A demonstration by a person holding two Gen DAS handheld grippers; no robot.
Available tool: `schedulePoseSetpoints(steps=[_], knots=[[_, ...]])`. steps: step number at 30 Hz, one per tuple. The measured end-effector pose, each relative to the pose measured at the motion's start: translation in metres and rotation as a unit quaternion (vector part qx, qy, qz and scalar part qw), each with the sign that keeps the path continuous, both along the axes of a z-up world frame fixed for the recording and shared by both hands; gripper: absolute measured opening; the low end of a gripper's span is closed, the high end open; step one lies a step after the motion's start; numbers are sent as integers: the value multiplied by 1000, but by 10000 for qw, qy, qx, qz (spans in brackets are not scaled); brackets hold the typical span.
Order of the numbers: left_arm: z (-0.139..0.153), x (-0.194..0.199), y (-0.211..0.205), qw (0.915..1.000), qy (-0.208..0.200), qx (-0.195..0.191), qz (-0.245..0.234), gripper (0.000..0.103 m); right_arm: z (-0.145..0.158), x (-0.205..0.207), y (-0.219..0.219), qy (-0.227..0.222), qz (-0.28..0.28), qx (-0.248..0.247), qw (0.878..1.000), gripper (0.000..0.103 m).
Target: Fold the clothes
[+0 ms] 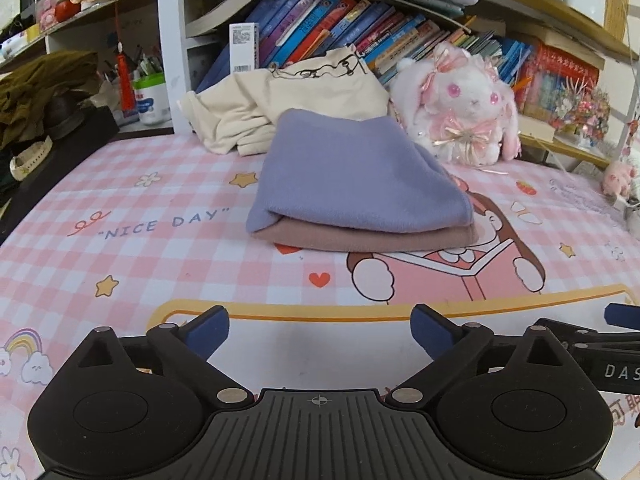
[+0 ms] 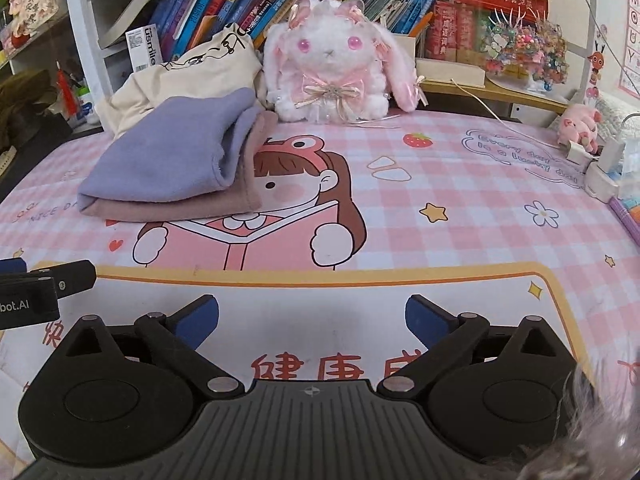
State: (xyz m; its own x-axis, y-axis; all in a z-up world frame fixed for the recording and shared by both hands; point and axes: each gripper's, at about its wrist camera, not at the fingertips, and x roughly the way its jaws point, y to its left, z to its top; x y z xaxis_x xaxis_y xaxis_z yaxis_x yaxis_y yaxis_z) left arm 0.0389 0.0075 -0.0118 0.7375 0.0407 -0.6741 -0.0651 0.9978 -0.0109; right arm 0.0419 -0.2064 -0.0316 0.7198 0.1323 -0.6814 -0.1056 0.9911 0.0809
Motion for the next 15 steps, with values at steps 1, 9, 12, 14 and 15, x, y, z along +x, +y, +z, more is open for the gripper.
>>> schedulePoseSetpoints(steps=[1, 9, 12, 14, 15], knots=[[-1, 0, 0, 10000, 22, 10, 18, 100, 0, 0, 0, 8, -1, -3, 10000, 101], [-2, 3, -1, 10000, 65, -45, -43, 102, -1, 3, 3, 44, 57, -56, 10000, 102], [-3, 5, -1, 9999, 78, -78, -53, 102, -2, 3, 4, 72, 89, -65, 9999, 102], [-3, 5, -1, 9999, 84, -105, -66, 102, -2, 3, 5, 87, 97, -79, 9999, 102], [-3, 6, -1, 9999, 92, -114, -74, 102, -2, 4, 5, 90, 98, -85, 9999, 102]])
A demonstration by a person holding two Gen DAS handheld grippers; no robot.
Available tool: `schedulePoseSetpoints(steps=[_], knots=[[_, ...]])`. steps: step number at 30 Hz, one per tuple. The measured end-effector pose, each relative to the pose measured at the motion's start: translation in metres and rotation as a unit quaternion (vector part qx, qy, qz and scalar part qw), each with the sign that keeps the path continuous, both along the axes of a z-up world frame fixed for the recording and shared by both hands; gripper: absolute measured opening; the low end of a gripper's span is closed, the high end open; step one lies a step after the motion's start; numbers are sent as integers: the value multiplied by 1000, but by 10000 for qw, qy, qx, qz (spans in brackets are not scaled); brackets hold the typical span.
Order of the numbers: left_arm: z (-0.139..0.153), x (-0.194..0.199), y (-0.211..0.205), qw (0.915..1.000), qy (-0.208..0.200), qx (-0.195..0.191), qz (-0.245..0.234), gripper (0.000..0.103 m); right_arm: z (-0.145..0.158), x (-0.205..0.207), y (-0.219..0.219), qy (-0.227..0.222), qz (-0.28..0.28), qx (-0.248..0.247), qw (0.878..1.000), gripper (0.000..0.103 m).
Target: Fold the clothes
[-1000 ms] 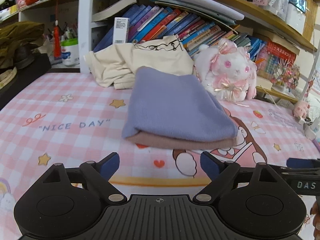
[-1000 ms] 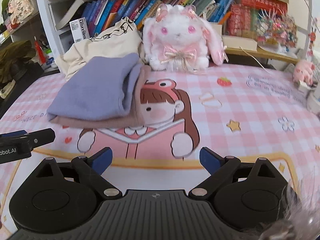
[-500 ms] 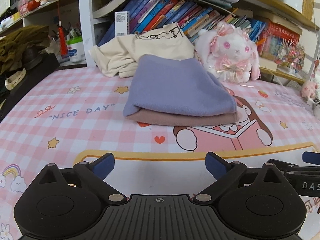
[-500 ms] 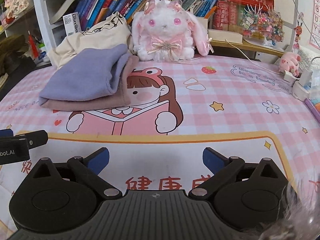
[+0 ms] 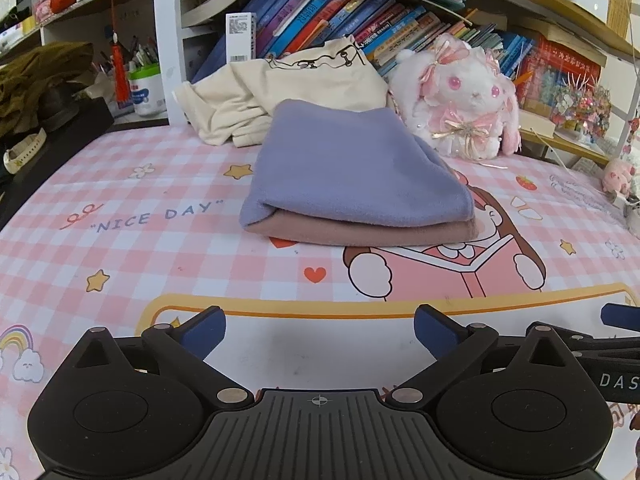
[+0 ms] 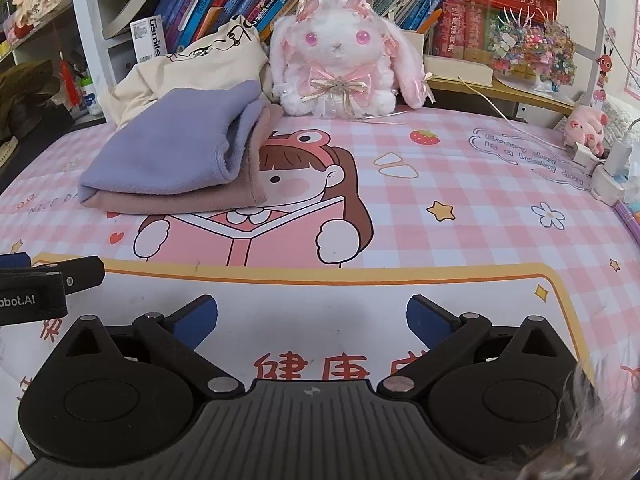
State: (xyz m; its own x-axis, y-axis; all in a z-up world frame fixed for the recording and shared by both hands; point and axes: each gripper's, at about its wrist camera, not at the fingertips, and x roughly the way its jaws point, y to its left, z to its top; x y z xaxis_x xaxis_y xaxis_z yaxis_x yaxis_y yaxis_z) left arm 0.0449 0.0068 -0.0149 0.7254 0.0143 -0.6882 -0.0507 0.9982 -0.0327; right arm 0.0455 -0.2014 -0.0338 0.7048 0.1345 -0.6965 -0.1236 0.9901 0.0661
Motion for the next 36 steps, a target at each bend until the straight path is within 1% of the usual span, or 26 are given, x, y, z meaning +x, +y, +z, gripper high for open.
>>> schedulePoseSetpoints(steps=[6, 36], knots=[[-2, 2, -1, 10000, 91, 32, 2, 102, -1, 1, 0, 51, -15, 6, 10000, 102], [-3, 2, -1, 9998, 169, 97, -26, 103, -5, 3, -2, 208, -25, 59, 9998, 103]])
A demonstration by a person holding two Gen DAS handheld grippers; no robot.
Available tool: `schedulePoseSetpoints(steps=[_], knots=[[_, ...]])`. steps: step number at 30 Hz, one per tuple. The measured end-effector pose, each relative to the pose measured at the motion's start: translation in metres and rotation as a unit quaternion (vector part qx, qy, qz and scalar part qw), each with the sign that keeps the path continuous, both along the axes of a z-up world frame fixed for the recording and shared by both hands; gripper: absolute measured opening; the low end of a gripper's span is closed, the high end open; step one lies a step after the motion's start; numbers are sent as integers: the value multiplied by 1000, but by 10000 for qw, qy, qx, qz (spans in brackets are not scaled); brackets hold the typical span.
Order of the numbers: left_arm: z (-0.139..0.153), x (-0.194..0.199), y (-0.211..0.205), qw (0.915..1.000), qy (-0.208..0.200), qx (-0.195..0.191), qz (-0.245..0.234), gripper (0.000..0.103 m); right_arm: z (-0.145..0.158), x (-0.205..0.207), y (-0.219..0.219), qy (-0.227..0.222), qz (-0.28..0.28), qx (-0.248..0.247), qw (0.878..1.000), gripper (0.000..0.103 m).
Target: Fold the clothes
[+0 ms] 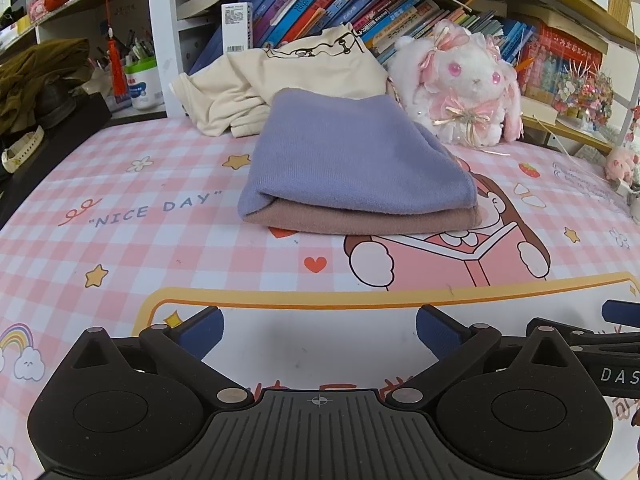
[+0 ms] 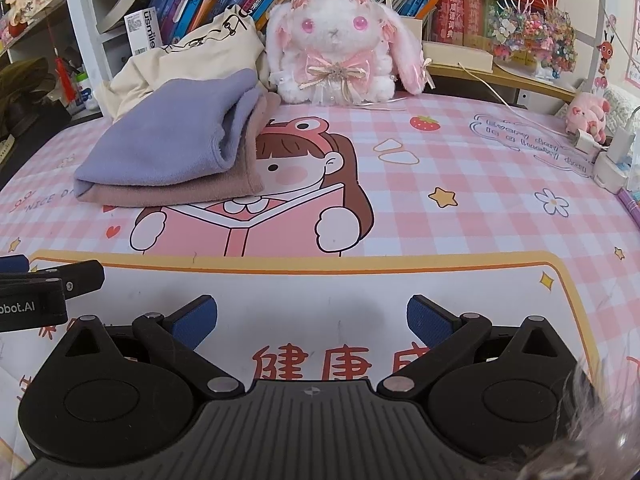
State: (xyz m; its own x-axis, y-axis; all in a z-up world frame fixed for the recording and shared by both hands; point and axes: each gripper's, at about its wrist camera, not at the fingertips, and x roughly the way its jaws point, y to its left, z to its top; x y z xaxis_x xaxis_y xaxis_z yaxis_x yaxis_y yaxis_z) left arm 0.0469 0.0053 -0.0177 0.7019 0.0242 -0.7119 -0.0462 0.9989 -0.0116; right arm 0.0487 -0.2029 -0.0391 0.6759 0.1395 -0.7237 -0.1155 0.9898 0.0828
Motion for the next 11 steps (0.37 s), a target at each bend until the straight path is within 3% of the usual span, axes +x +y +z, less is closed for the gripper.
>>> schedulePoseSetpoints(steps=[11], knots=[[-1, 1, 1, 10000, 28, -42, -21, 103, -1, 0, 1, 29, 16, -11, 10000, 103]])
